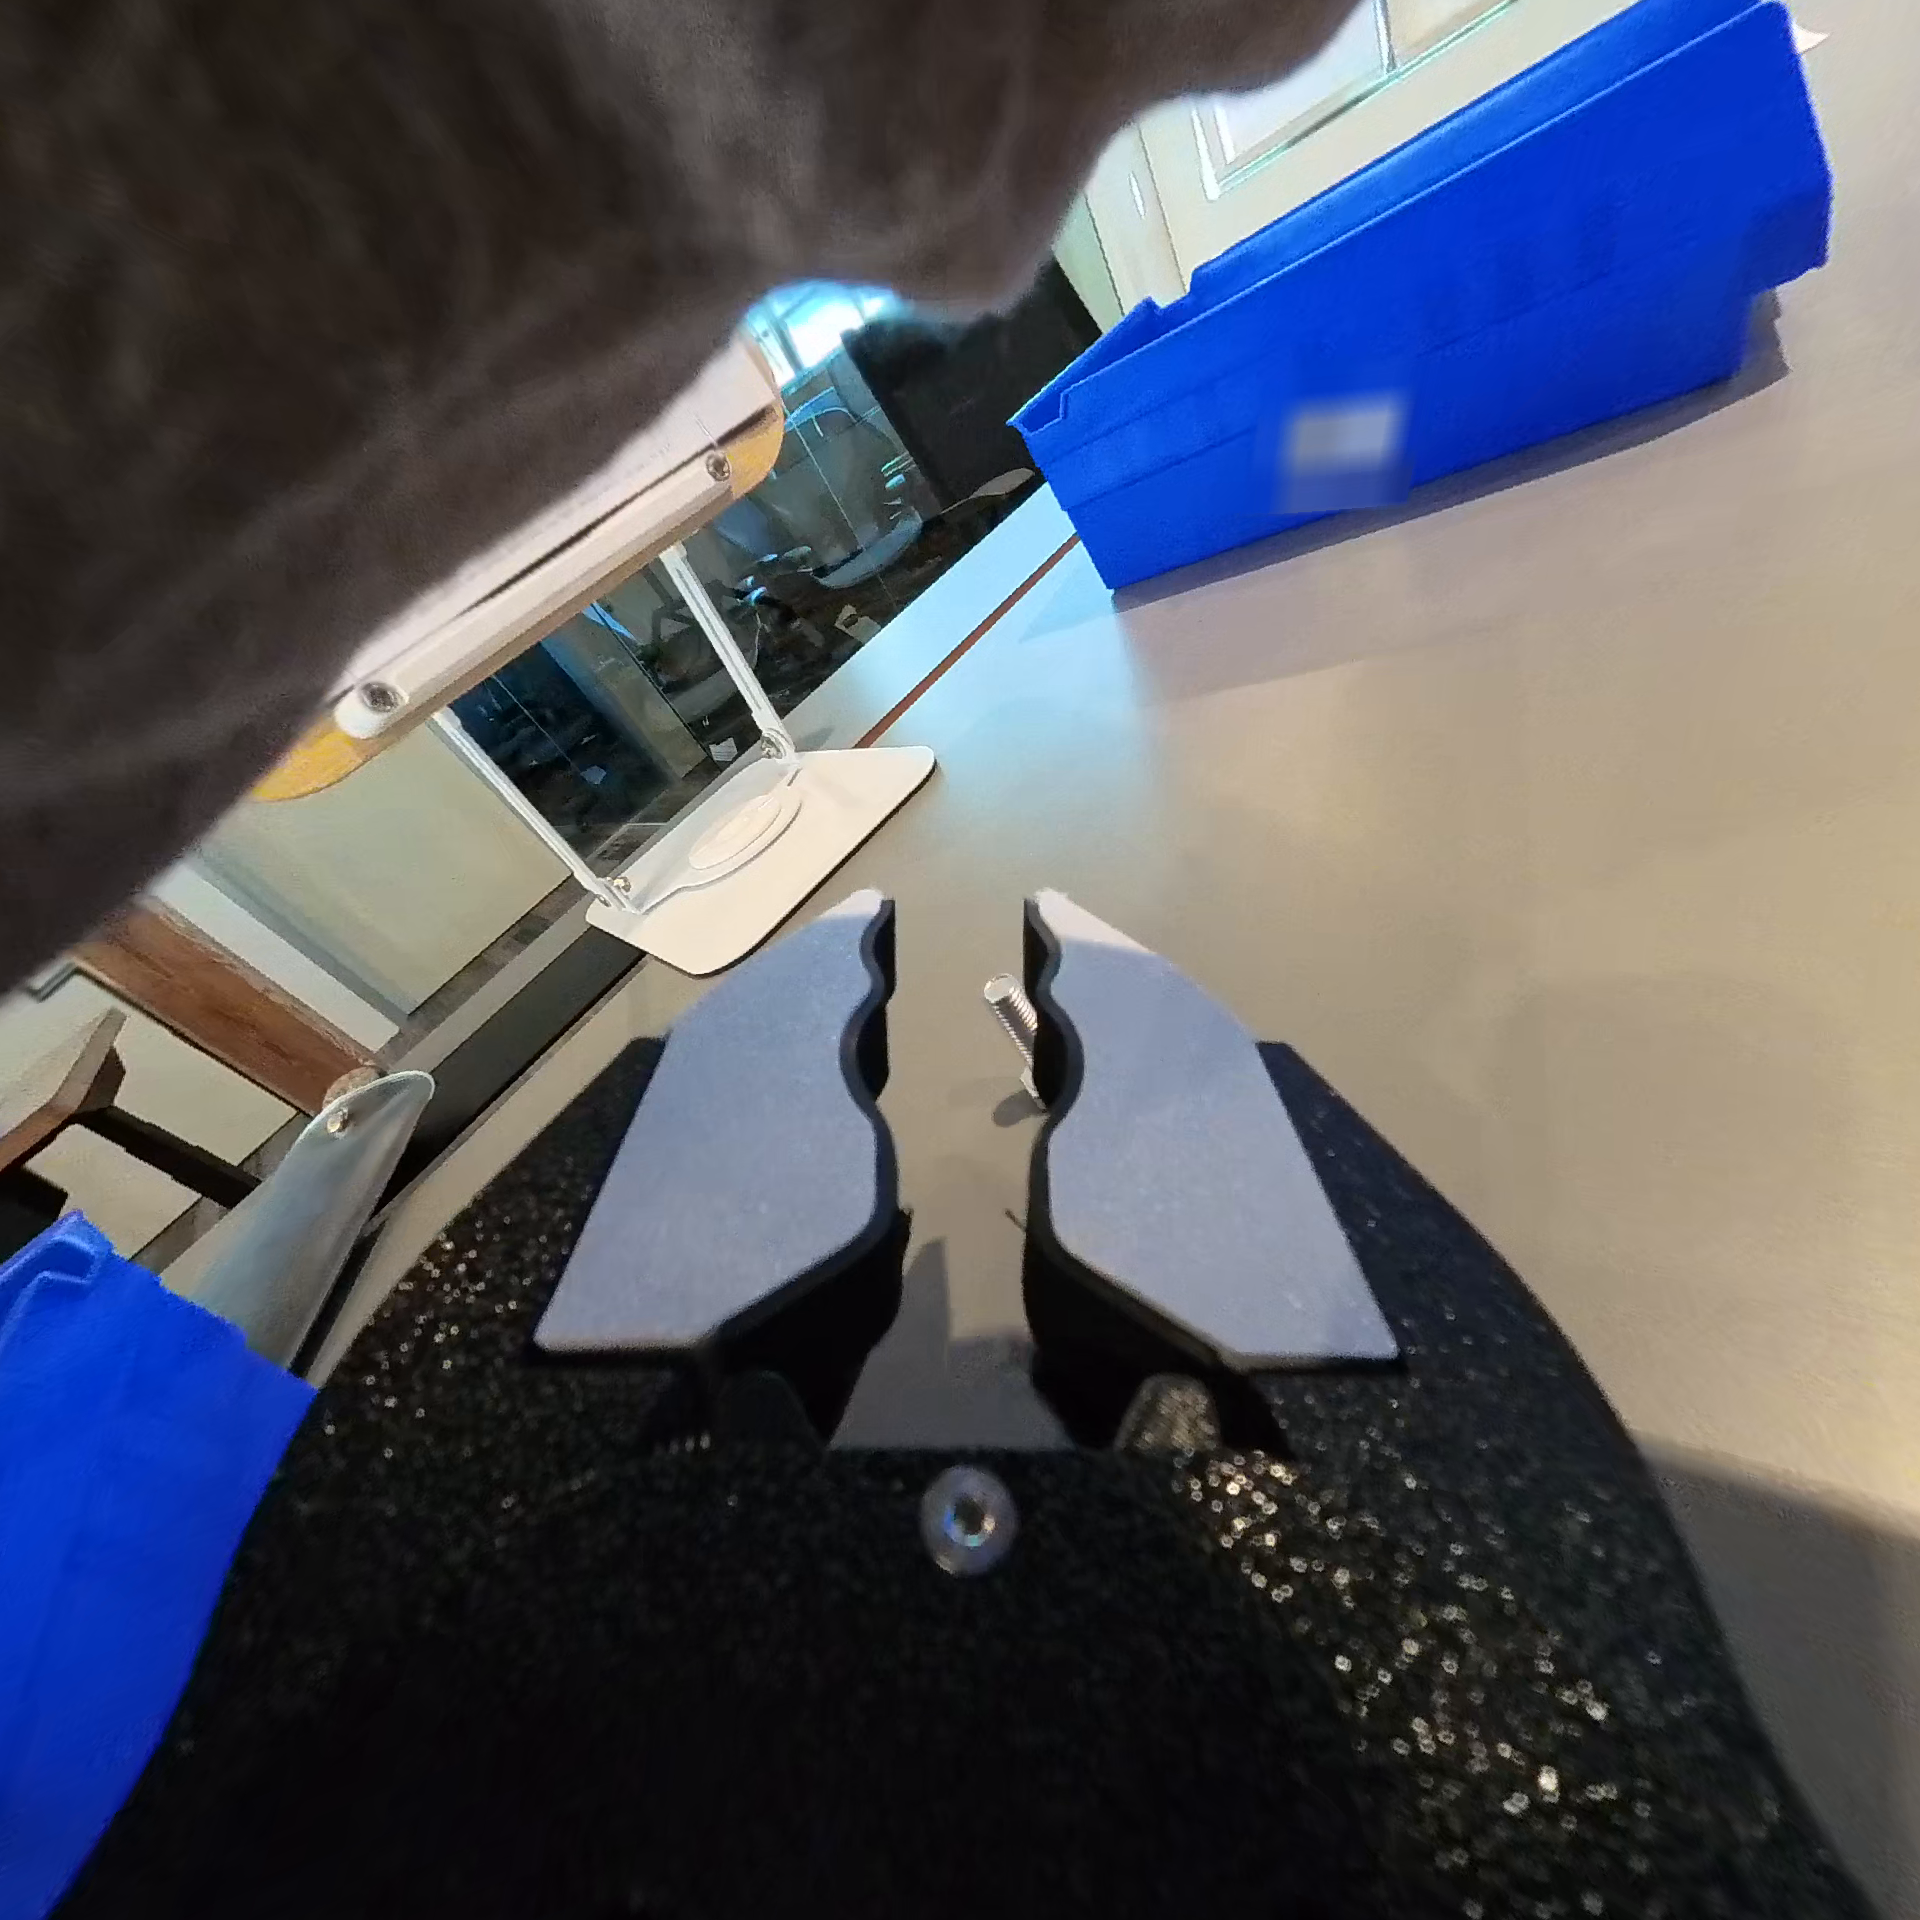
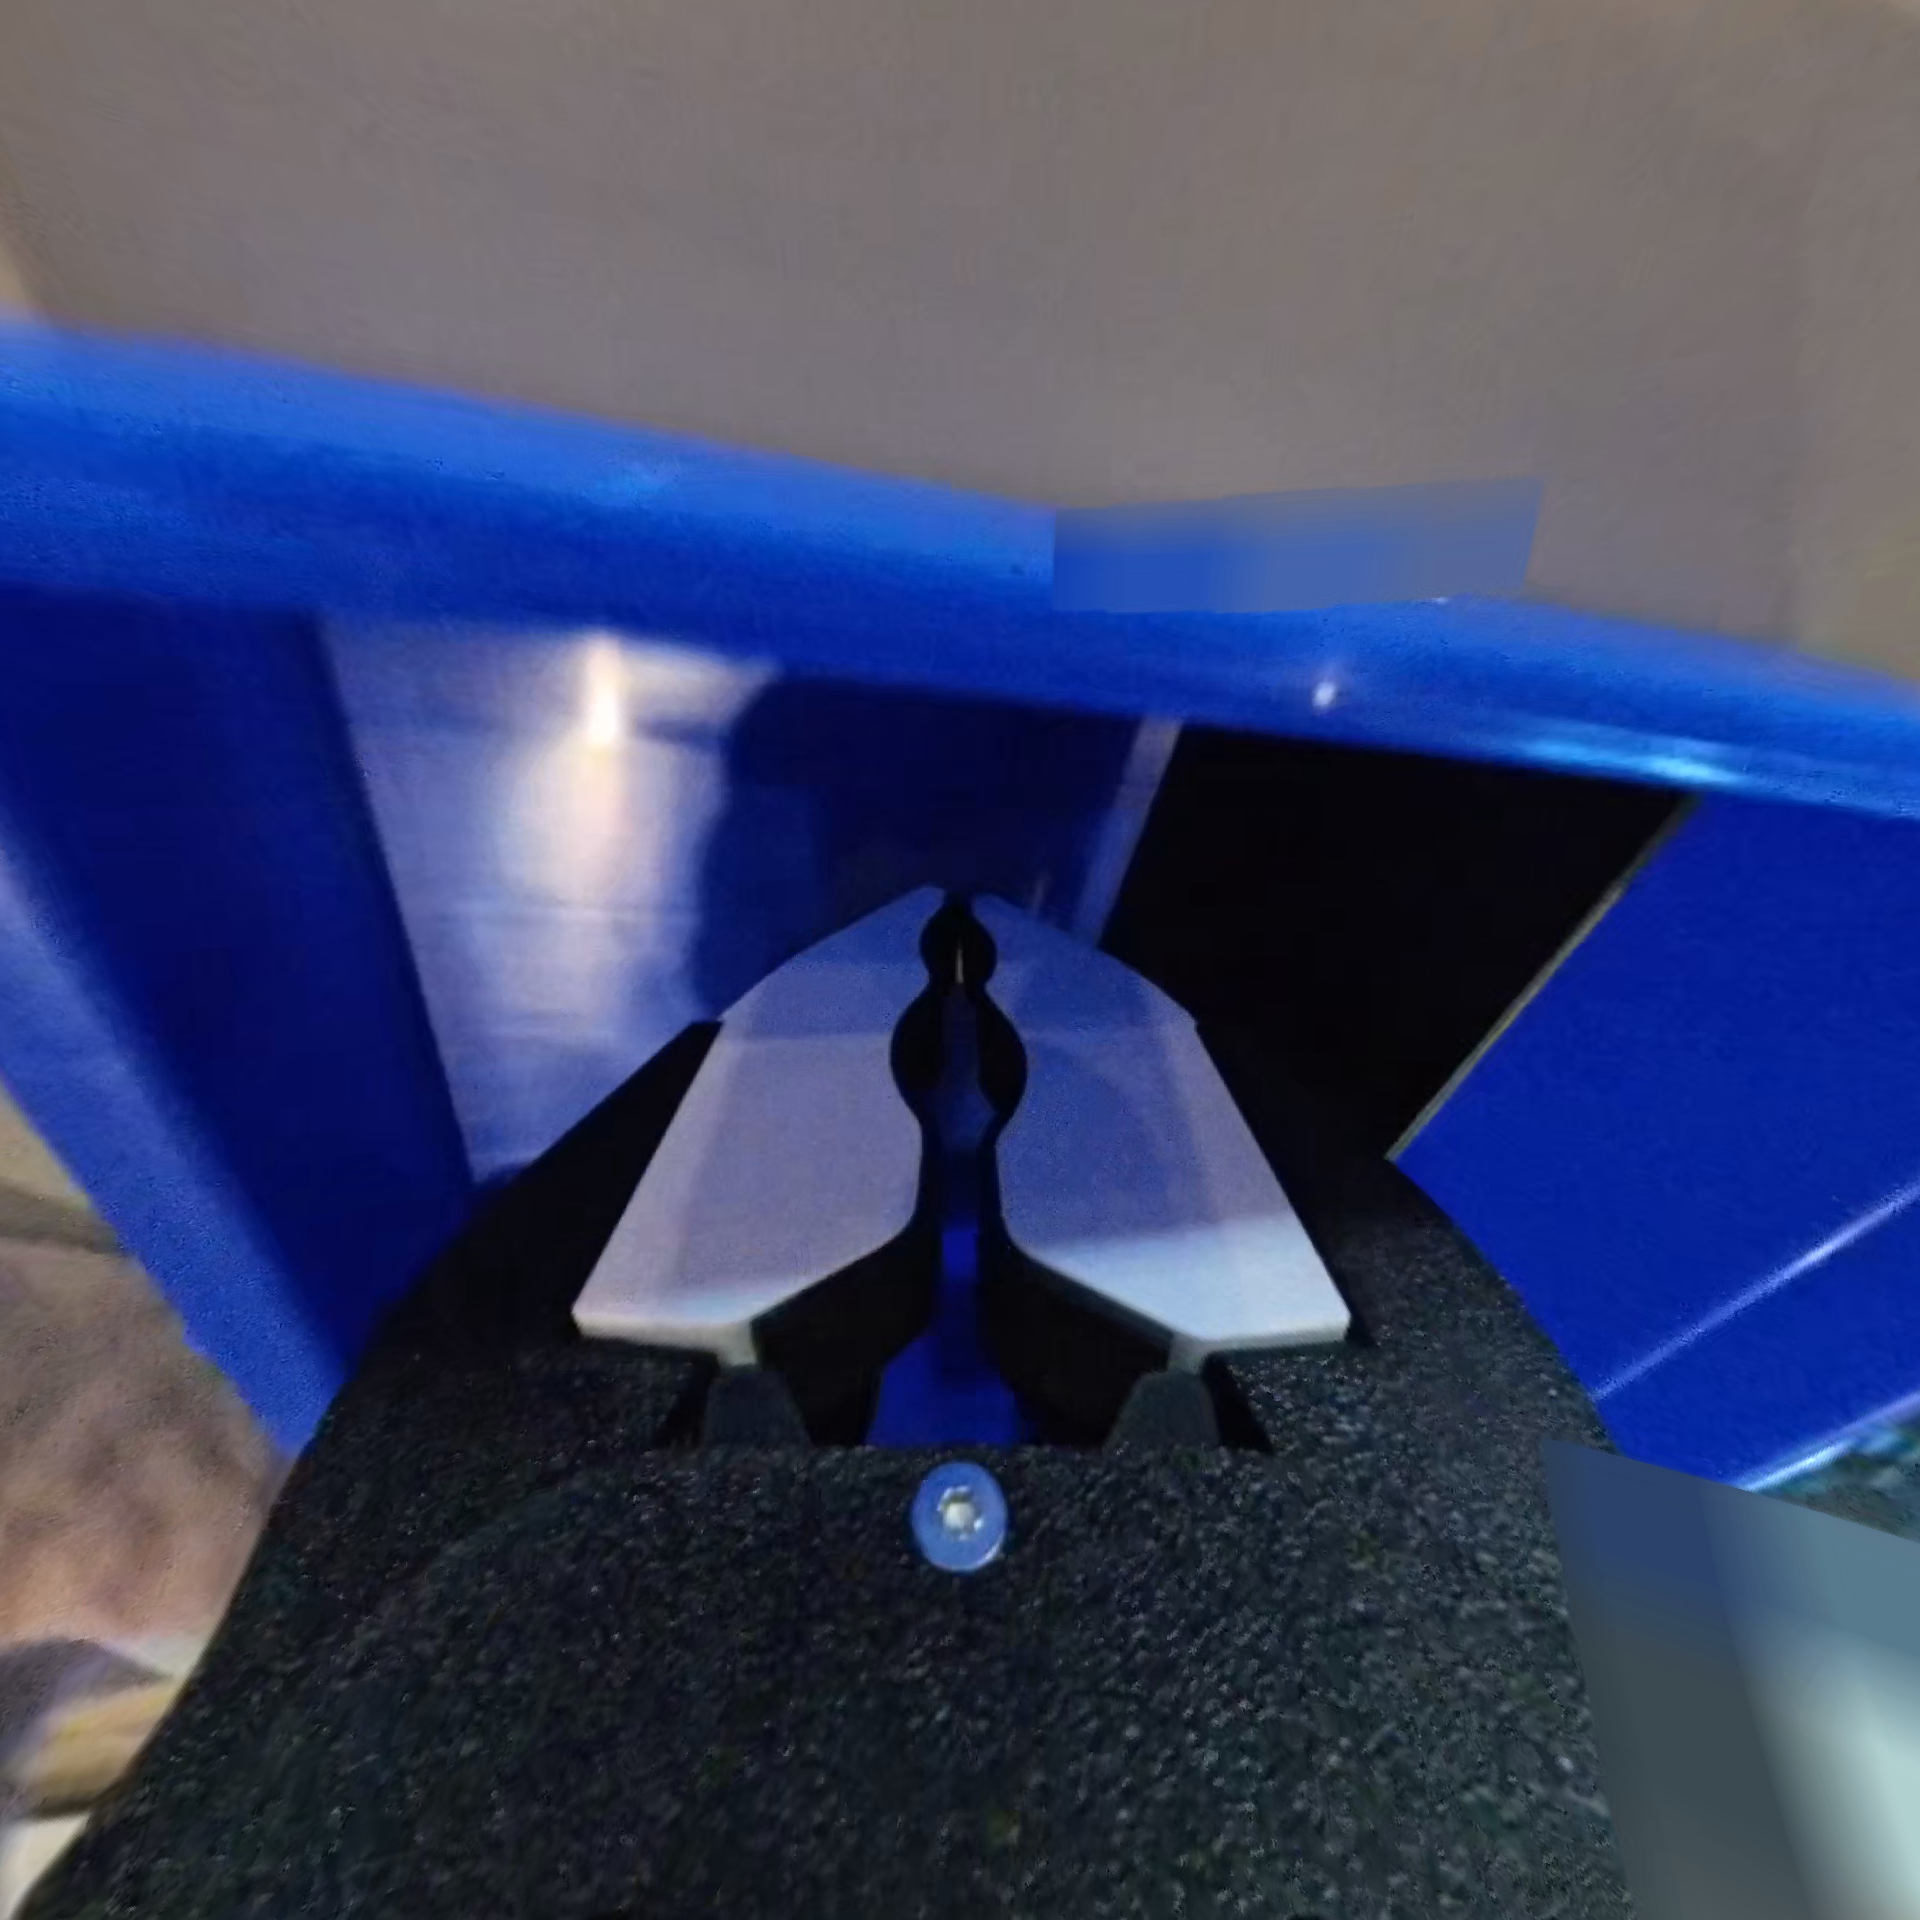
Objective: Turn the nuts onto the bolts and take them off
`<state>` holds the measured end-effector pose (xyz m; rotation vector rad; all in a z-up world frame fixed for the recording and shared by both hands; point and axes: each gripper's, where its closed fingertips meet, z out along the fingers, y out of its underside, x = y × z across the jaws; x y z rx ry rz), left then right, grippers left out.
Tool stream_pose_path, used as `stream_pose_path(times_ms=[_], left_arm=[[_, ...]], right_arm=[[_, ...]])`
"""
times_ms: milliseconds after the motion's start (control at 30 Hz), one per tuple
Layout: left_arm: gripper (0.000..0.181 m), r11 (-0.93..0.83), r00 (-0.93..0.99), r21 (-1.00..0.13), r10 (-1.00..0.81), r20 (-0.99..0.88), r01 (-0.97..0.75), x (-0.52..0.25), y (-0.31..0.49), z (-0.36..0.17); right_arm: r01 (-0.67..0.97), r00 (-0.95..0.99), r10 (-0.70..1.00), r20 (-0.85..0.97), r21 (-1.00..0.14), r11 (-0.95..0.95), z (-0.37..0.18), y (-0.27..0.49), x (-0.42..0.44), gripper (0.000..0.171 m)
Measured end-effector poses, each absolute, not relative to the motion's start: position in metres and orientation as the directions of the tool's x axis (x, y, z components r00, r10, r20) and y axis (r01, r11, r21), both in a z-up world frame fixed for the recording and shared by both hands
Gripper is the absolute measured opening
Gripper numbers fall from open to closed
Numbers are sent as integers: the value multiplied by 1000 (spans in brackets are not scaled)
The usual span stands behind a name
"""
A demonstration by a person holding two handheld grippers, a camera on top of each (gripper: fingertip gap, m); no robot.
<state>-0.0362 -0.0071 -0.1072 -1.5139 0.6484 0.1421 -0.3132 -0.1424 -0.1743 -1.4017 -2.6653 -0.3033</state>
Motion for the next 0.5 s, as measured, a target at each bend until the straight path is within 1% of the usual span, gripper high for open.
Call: stream_pose_path(times_ms=[67, 100, 167, 267, 300, 333, 367, 433, 500], left_arm=[[22, 85, 825, -876, -304, -477, -475, -36, -7, -107], [23, 85, 824, -875, -304, -478, -476, -36, -7, -107], [22, 87, 823, -875, -304, -479, -477, -36, -7, -107], [23, 86, 824, -876, -306, -477, -475, -36, -7, -107], [22, 86, 825, -877, -307, -475, -473, -36, -7, -107], [22, 87, 825, -877, -307, -474, -472, -36, -7, -107], [22, 87, 825, -877, -307, -474, -472, -36, -7, -107], [23, 87, 823, -876, -309, -476, -474, -35, -7, -107], [23, 89, 820, -874, -311, -480, -478, -35, -7, -107]], right_arm=[[713, -697, 675, 242, 133, 689, -167, -135, -320, 0], [614, -781, 569, 257, 153, 774, -165, -133, -321, 0], [407, -905, 365, 220, 188, 894, -165, -138, -310, 0], [117, -959, 41, 279, 261, 958, -164, -132, -305, 0], [49, -960, -26, 278, 262, 964, -165, -132, -302, 0], [14, -959, -58, 277, 252, 968, -166, -131, -300, 0], [-1, -969, -58, 239, 232, 973, -167, -132, -295, 3], [-3, -991, -26, 130, 170, 986, -167, -135, -284, 16], [-5, -997, -14, 76, 112, 994, -161, -140, -283, 18]])
